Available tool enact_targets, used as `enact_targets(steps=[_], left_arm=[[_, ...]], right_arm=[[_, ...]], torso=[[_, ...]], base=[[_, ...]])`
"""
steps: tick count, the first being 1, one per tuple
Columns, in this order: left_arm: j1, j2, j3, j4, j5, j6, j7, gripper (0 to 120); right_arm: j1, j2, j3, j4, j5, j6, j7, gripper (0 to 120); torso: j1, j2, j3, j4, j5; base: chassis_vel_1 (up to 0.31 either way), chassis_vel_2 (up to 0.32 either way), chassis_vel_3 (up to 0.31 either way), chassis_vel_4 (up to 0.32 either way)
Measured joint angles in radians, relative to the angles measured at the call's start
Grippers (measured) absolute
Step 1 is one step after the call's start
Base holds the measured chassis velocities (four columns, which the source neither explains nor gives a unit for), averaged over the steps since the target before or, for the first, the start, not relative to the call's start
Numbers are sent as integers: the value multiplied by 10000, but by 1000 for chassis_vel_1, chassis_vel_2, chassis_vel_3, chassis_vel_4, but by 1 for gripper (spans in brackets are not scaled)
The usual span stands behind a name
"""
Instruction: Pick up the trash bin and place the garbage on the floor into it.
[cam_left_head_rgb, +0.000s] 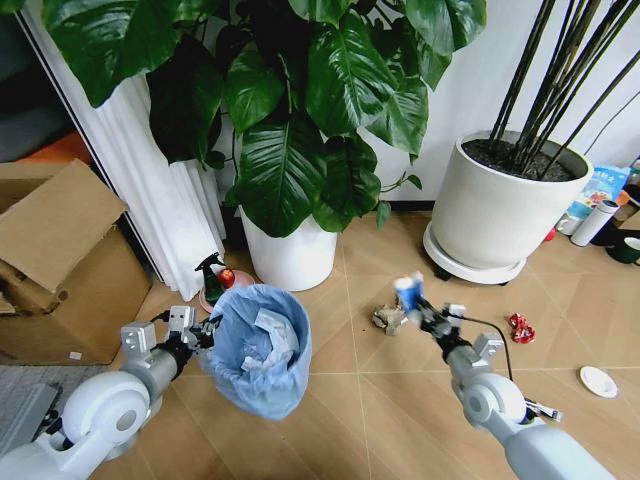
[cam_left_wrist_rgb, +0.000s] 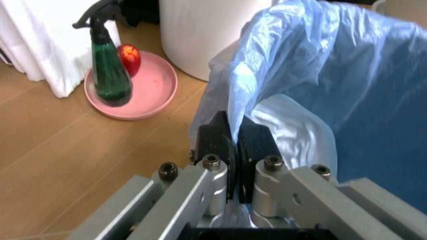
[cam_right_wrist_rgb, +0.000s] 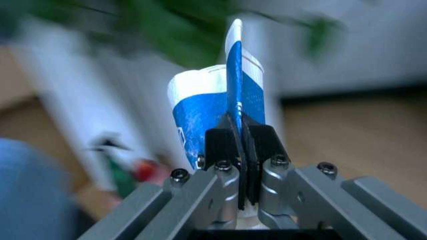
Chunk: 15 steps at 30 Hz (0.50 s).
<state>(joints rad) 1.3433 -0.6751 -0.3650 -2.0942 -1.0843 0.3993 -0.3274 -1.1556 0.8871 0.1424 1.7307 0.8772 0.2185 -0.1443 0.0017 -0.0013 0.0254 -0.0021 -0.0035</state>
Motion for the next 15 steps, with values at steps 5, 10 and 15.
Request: enact_targets(steps=[5, 10, 15], left_arm=[[-169, 200, 318, 265, -145, -143, 160, 0], [-348, 230, 527, 418, -239, -180, 243, 0], [-466, 244, 594, 436, -326, -222, 344, 0]], right_arm=[[1113, -53, -834, -410, 209, 1049, -2682, 0], [2061, 214, -1738, -844, 857, 1336, -4840, 0], [2689, 451, -2384, -1242, 1235, 1243, -5993, 0]], torso=[[1, 0, 1, -3, 2], [1, 0, 1, 1, 3], [2, 0, 1, 0, 3]], base=[[0, 0, 0, 0], [0, 0, 0, 0], [0, 0, 0, 0]])
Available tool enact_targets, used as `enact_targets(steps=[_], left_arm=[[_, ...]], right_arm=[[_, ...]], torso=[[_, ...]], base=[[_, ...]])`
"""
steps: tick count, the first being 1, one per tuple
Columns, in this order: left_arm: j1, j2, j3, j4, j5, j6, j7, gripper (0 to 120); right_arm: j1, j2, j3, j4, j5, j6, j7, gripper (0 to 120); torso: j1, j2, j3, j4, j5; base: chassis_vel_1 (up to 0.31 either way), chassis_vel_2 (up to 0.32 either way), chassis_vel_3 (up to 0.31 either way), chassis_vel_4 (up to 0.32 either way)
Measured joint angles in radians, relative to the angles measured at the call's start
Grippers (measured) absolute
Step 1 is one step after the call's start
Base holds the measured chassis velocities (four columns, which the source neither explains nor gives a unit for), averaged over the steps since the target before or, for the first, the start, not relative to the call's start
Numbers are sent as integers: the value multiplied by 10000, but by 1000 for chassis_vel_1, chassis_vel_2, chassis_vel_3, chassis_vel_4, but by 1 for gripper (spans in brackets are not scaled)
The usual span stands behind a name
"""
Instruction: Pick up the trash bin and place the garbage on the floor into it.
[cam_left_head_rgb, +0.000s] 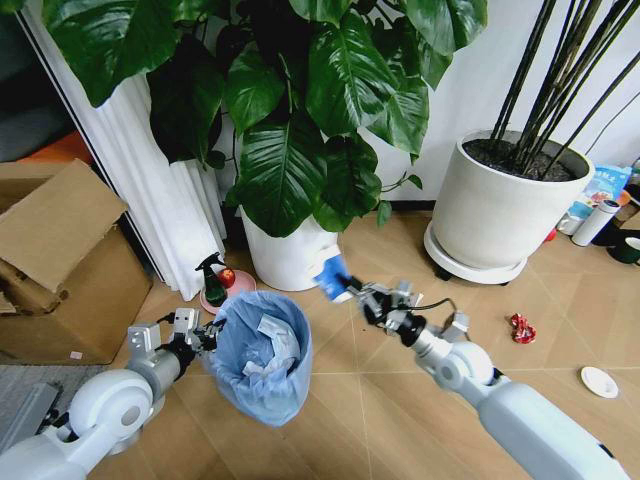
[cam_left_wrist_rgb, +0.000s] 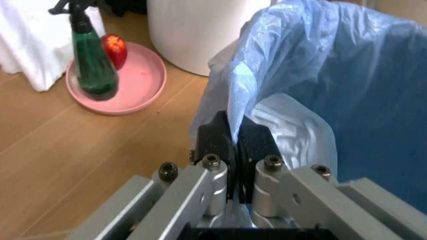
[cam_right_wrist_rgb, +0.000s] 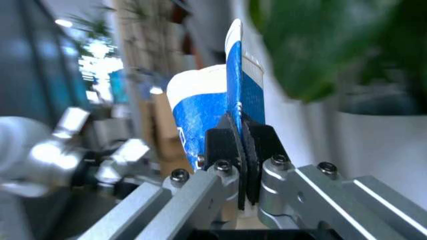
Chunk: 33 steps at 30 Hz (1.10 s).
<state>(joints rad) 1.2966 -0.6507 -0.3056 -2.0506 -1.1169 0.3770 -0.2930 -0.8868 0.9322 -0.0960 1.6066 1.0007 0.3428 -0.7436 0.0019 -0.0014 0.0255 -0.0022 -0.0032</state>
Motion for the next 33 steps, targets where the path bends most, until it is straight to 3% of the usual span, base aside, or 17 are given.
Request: enact_targets(steps=[4, 16, 30, 33], left_arm=[[-46, 38, -33, 20, -67, -36, 110, 0], [-89, -100, -159, -223, -203, -31, 64, 0], [-28, -134, -272, -334, -201, 12, -39, 0], [-59, -142, -272, -322, -204, 24, -76, 0]], right_arm=[[1024, 549, -982, -574, 577, -421, -1431, 0], [1980, 991, -2076, -1614, 201, -664, -1372, 0], [2082, 903, -2047, -1689, -23, -738, -975, 49], [1944, 849, -1839, -1526, 37, -738, -858, 64]], torso=[[0, 0, 0, -1, -2], [0, -1, 0, -3, 1], [0, -1, 0, -2, 1], [0, -1, -1, -1, 2]], base=[[0, 0, 0, 0], [0, 0, 0, 0], [0, 0, 0, 0], [0, 0, 0, 0]])
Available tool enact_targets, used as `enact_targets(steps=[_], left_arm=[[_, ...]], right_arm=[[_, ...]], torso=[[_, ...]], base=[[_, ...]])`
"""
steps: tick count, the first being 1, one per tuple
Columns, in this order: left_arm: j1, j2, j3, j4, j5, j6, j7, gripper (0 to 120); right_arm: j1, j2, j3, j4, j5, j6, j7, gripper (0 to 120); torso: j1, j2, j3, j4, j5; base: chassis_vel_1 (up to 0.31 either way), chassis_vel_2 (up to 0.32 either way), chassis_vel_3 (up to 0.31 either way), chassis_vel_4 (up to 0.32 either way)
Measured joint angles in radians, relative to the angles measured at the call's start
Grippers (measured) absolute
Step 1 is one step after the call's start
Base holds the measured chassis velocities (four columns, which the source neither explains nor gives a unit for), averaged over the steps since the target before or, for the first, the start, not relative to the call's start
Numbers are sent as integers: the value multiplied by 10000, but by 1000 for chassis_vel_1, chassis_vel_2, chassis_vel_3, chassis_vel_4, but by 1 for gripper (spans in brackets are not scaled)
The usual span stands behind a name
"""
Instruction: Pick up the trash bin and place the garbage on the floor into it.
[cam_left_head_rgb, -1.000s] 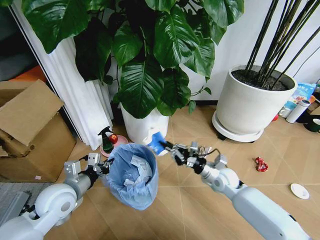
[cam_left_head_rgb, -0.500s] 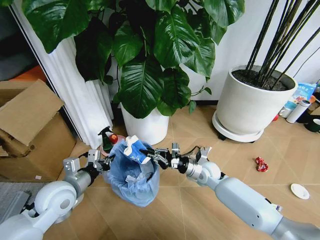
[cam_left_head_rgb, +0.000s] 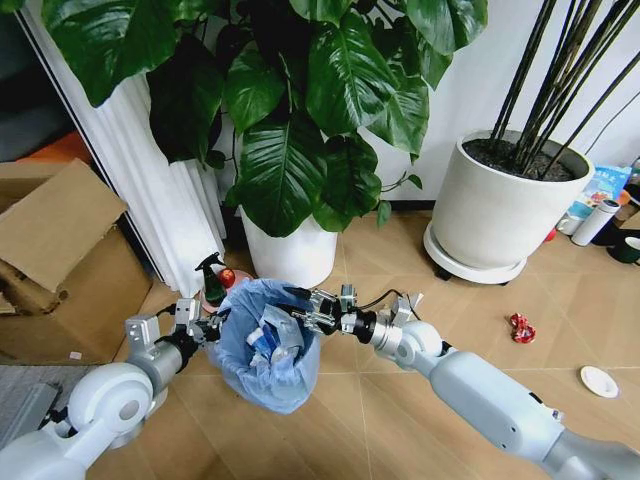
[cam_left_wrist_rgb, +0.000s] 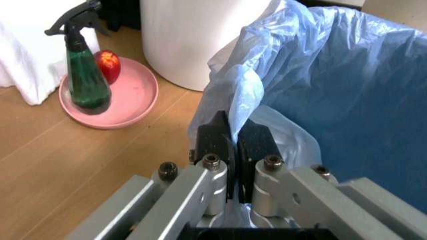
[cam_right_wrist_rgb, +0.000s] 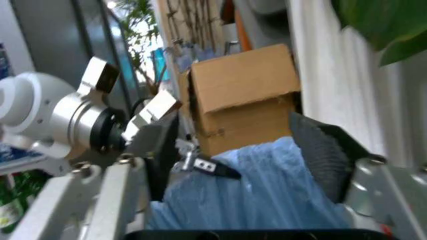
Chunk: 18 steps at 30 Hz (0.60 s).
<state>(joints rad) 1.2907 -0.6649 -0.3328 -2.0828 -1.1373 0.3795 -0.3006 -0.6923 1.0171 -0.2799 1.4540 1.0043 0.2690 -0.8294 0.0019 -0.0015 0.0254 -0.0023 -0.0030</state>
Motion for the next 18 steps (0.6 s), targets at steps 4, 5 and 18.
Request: enact_targets(steps=[4, 5, 18], left_arm=[[57, -26, -60, -40, 13, 9, -17, 0], [81, -30, -85, -57, 18, 11, -20, 0], [536, -113, -569, -462, 66, 17, -140, 0]], right_arm=[[-468, -135, 622, 287, 98, 0, 422, 80], [-612, -174, 761, 336, 100, 1, 534, 84], [-2061, -756, 1941, 824, -272, 443, 2652, 100]], torso=[[0, 0, 0, 1, -1], [0, 0, 0, 0, -1], [-1, 0, -1, 1, 1]], base=[[0, 0, 0, 0], [0, 0, 0, 0], [0, 0, 0, 0]])
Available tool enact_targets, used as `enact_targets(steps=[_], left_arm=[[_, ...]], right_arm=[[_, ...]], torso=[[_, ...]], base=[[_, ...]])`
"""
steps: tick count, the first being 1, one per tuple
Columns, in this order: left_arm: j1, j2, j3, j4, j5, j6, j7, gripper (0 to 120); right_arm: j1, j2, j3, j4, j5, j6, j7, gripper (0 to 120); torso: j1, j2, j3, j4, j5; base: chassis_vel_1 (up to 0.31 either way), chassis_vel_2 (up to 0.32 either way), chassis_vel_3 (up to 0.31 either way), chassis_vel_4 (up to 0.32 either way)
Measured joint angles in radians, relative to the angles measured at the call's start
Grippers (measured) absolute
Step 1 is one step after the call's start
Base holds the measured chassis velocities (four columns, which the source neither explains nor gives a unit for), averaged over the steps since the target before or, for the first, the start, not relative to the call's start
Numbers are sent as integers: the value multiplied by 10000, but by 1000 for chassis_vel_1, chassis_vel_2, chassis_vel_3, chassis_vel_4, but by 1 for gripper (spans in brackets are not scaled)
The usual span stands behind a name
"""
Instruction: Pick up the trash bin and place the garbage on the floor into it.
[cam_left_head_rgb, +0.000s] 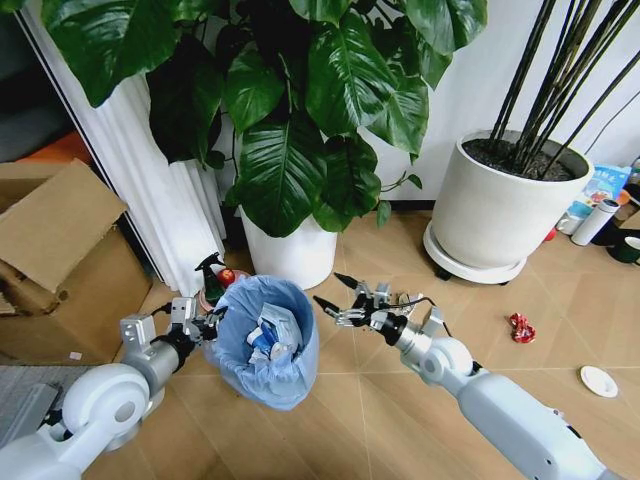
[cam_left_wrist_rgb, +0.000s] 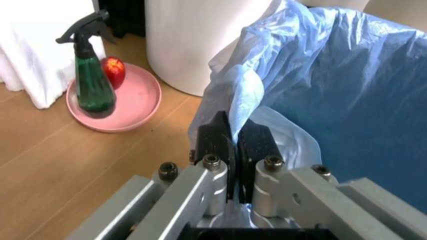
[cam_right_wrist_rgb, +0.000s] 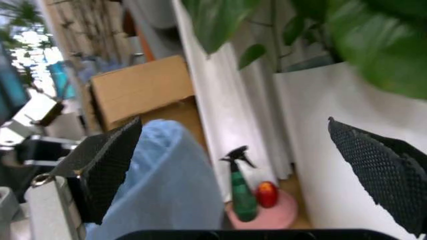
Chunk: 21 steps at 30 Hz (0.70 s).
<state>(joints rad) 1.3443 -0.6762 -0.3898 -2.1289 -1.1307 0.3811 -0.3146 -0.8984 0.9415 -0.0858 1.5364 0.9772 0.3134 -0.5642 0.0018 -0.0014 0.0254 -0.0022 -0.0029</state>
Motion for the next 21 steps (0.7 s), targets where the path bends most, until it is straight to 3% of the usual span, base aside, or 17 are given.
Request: enact_targets(steps=[11, 19, 21], left_arm=[[292, -48, -186, -192, 114, 4, -55, 0], [426, -83, -270, -245, 220, 5, -58, 0], [331, -95, -281, -248, 220, 4, -58, 0]], right_arm=[[-1537, -425, 1584, 308, -861, -146, 1380, 100], [-3626, -829, 3749, 243, -2098, -208, 1385, 100], [-4535, -830, 4855, 170, -2529, -176, 1360, 100]], torso=[[0, 0, 0, -1, 0], [-1, 0, 0, -1, 2], [0, 0, 0, -4, 0]], base=[[0, 0, 0, 0], [0, 0, 0, 0], [0, 0, 0, 0]])
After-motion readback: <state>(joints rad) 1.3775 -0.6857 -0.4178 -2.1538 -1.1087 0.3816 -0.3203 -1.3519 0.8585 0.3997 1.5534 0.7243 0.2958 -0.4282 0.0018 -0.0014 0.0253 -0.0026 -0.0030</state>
